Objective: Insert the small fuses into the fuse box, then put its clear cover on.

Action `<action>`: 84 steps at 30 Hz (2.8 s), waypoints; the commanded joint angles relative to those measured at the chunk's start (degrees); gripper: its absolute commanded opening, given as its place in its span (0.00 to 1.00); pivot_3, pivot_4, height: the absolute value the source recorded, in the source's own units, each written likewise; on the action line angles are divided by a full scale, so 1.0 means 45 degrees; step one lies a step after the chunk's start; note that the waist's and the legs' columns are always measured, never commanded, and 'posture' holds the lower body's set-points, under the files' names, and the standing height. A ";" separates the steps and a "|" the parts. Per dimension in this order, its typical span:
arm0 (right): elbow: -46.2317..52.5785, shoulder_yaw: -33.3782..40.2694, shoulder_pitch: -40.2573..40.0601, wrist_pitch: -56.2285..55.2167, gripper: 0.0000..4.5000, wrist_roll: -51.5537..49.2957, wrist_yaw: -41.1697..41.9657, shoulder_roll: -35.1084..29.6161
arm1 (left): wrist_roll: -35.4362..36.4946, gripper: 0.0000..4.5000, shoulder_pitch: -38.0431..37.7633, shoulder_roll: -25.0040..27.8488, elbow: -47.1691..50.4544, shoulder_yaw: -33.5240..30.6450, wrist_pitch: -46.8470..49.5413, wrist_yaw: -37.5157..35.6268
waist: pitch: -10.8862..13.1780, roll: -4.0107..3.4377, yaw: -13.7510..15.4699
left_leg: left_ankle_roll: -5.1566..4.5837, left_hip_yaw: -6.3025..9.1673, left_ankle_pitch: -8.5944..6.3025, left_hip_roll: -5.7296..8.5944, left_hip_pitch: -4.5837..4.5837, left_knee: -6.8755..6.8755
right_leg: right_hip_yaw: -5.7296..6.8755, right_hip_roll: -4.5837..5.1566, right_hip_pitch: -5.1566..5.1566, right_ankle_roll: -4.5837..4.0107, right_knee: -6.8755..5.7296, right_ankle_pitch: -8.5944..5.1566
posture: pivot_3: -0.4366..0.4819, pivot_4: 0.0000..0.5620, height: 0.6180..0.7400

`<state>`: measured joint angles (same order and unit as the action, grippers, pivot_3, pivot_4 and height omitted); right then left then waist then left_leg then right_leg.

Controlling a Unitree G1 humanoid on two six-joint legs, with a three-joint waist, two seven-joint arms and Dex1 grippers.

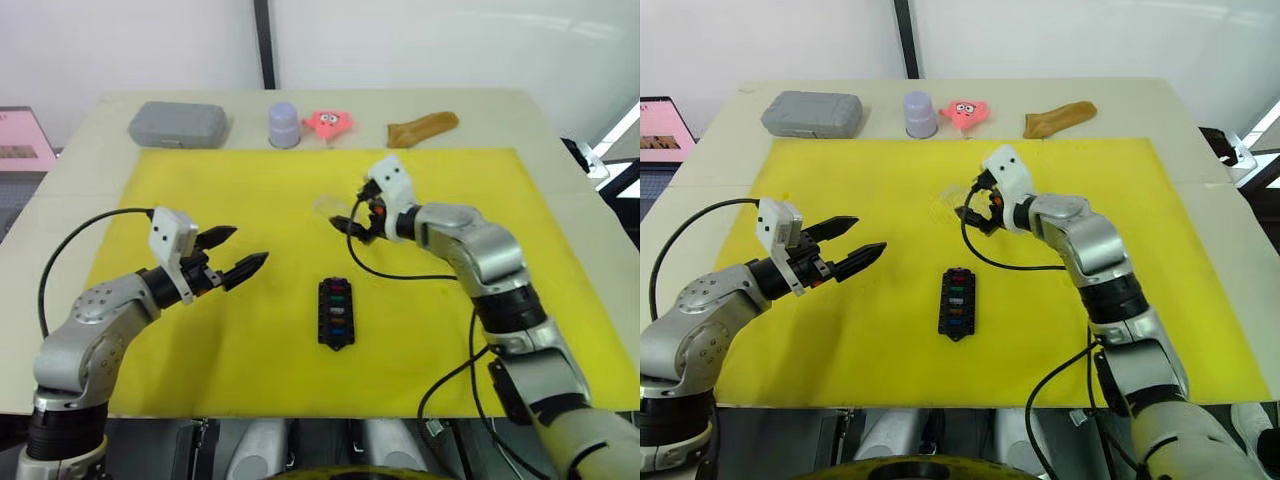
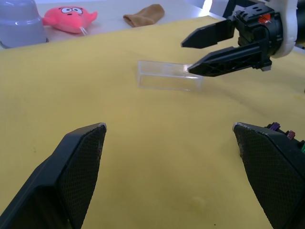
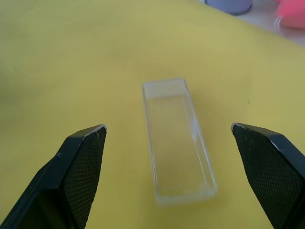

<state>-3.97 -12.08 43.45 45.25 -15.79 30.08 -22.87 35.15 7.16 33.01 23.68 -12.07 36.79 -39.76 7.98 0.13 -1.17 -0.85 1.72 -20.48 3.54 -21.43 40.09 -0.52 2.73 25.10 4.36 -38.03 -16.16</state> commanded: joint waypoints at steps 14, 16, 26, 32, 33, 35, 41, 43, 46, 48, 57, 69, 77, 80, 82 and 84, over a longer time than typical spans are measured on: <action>-0.2051 -0.0086 0.0862 -0.0714 0.98 0.1305 0.0112 0.1243 | -0.0271 1.00 0.0862 -0.0024 -0.0162 0.0428 -0.0801 0.0089 | 0.0001 -0.0001 -0.0142 | 0.0003 -0.0001 0.0002 0.0001 -0.0002 0.0001 | 0.0001 -0.0002 0.0009 0.0000 -0.0015 0.0000 | 0.48 0.27 1.00; -0.2002 -0.0046 0.0756 -0.0692 0.98 0.1316 0.0180 0.1331 | -0.0323 1.00 0.0815 -0.0026 -0.0147 0.0519 -0.0849 0.0101 | 0.0000 -0.0001 -0.0224 | 0.0003 -0.0001 0.0002 0.0001 -0.0001 0.0001 | 0.0001 -0.0002 0.0007 0.0000 -0.0015 0.0000 | 0.48 0.27 1.00; -0.2984 0.0182 0.0993 -0.1066 0.98 0.1666 -0.0167 0.1893 | -0.0382 1.00 0.0916 0.0191 -0.0207 0.0449 -0.0875 0.0022 | 0.0001 -0.0002 -0.0322 | 0.0013 0.0000 0.0008 -0.0001 0.0000 -0.0004 | 0.0001 -0.0005 0.0013 0.0000 -0.0019 0.0000 | 0.48 0.27 1.00; -0.3343 0.0556 0.1154 -0.1487 0.37 0.1641 -0.0238 0.2194 | -0.0424 1.00 0.0889 0.0352 -0.0305 0.0456 -0.0929 -0.0185 | 0.0001 -0.0003 -0.0322 | 0.0014 0.0000 0.0008 -0.0001 0.0000 -0.0003 | 0.0001 -0.0006 0.0013 0.0000 -0.0019 0.0000 | 0.48 0.27 1.00; -0.3188 0.0568 0.1071 -0.1450 0.38 0.1634 -0.0178 0.2156 | -0.0436 1.00 0.0907 0.0353 -0.0313 0.0474 -0.0931 -0.0213 | 0.0002 -0.0004 -0.0323 | 0.0014 0.0000 0.0008 -0.0001 -0.0001 -0.0004 | 0.0001 -0.0006 0.0014 0.0000 -0.0019 0.0000 | 0.48 0.27 1.00; -0.2707 0.0543 0.0813 -0.1320 0.38 0.1576 0.0048 0.2007 | -0.0478 1.00 0.0937 0.0390 -0.0324 0.0529 -0.0936 -0.0315 | 0.0002 -0.0004 -0.0321 | 0.0014 0.0000 0.0008 -0.0001 -0.0001 -0.0004 | 0.0001 -0.0006 0.0014 0.0000 -0.0019 0.0000 | 0.48 0.27 1.00; 0.0078 0.0612 -0.0632 -0.0867 0.38 0.1353 0.0751 0.1090 | 0.0024 1.00 0.0378 0.0743 0.0531 0.0685 -0.0503 -0.0999 | 0.0002 -0.0004 -0.0291 | 0.0013 0.0003 0.0007 -0.0001 -0.0004 -0.0005 | 0.0000 -0.0004 0.0012 0.0000 -0.0016 0.0000 | 0.48 0.27 1.00; 0.1399 0.0856 -0.1492 -0.0566 0.38 0.1111 0.0971 0.0555 | 0.0948 1.00 -0.0013 0.0517 0.1511 0.0878 0.0191 -0.0932 | 0.0002 -0.0004 -0.0245 | 0.0012 0.0003 0.0007 -0.0001 -0.0007 -0.0008 | -0.0001 -0.0002 0.0012 0.0000 -0.0015 0.0000 | 0.48 0.27 1.00; 0.3104 0.1299 -0.2608 0.0183 0.38 0.0695 0.0861 0.0096 | 0.1388 1.00 -0.0393 0.0218 0.2814 0.1601 0.0883 -0.0336 | 0.0001 -0.0002 -0.0195 | 0.0006 0.0008 0.0003 0.0000 -0.0015 -0.0005 | -0.0003 0.0003 0.0005 0.0000 -0.0005 0.0000 | 0.48 0.27 1.00; 0.4327 0.1655 -0.3215 0.0867 0.38 0.0394 0.0648 -0.0009 | 0.0654 1.00 -0.0755 0.0085 0.3641 0.2462 0.0819 0.0298 | 0.0001 -0.0003 -0.0217 | 0.0007 0.0007 0.0004 -0.0001 -0.0012 -0.0004 | -0.0007 0.0003 0.0003 0.0000 -0.0006 0.0000 | 0.48 0.27 1.00; 0.7051 0.3147 -0.4069 0.3501 0.38 -0.1350 -0.0333 0.0355 | -0.1204 1.00 -0.2057 0.0168 0.4125 0.4475 -0.0104 0.0866 | 0.0001 -0.0009 -0.0153 | 0.0009 0.0002 0.0004 -0.0005 0.0000 -0.0018 | -0.0018 -0.0005 0.0001 0.0000 -0.0004 0.0000 | 0.48 0.27 1.00; 0.8413 0.4070 -0.4445 0.4954 0.38 -0.2931 -0.1264 0.0698 | -0.2832 1.00 -0.2220 -0.0589 0.3496 0.5948 -0.0979 0.1350 | 0.0002 -0.0010 0.0099 | 0.0001 0.0001 0.0000 -0.0004 0.0000 -0.0016 | -0.0018 -0.0003 -0.0011 -0.0001 0.0012 0.0000 | 0.48 0.27 1.00; 0.8860 0.4015 -0.4287 0.5081 0.38 -0.3350 -0.1808 0.0719 | -0.3382 1.00 -0.2100 -0.0663 0.3227 0.6679 -0.0355 0.1749 | 0.0003 -0.0012 0.0084 | 0.0000 0.0000 0.0000 -0.0004 -0.0001 -0.0017 | -0.0018 -0.0003 -0.0008 0.0000 0.0012 0.0000 | 0.48 0.27 1.00; 0.9012 0.4053 -0.4011 0.5165 0.38 -0.3615 -0.2076 0.0913 | -0.3463 1.00 -0.2140 -0.0902 0.3469 0.6994 -0.0325 0.1899 | 0.0002 -0.0011 0.0097 | 0.0000 0.0000 0.0000 -0.0004 -0.0001 -0.0014 | -0.0019 -0.0002 -0.0012 0.0000 0.0013 0.0000 | 0.48 0.27 1.00; 0.9137 0.4086 -0.3864 0.5269 0.38 -0.3935 -0.2005 0.0901 | -0.3463 1.00 -0.2204 -0.1004 0.3735 0.7035 -0.0148 0.2030 | 0.0003 -0.0012 0.0093 | -0.0002 0.0000 -0.0001 -0.0003 -0.0001 -0.0015 | -0.0019 -0.0002 -0.0011 0.0000 0.0012 0.0000 | 0.48 0.27 1.00; 0.9195 0.3893 -0.3801 0.5116 0.38 -0.4104 -0.1723 0.0596 | -0.3792 1.00 -0.2151 -0.0949 0.3604 0.6942 -0.0224 0.2200 | 0.0003 -0.0012 0.0094 | -0.0002 0.0000 -0.0001 -0.0004 -0.0002 -0.0016 | -0.0019 -0.0002 -0.0010 0.0000 0.0012 0.0000 | 0.48 0.27 1.00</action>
<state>34.76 5.37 25.41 69.03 -32.83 21.42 -19.44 18.97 -2.61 28.61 38.06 19.52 36.09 -30.42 8.00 0.07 -0.74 -0.86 1.72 -20.48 3.52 -21.43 40.01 -0.60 2.72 25.06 4.36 -37.97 -16.16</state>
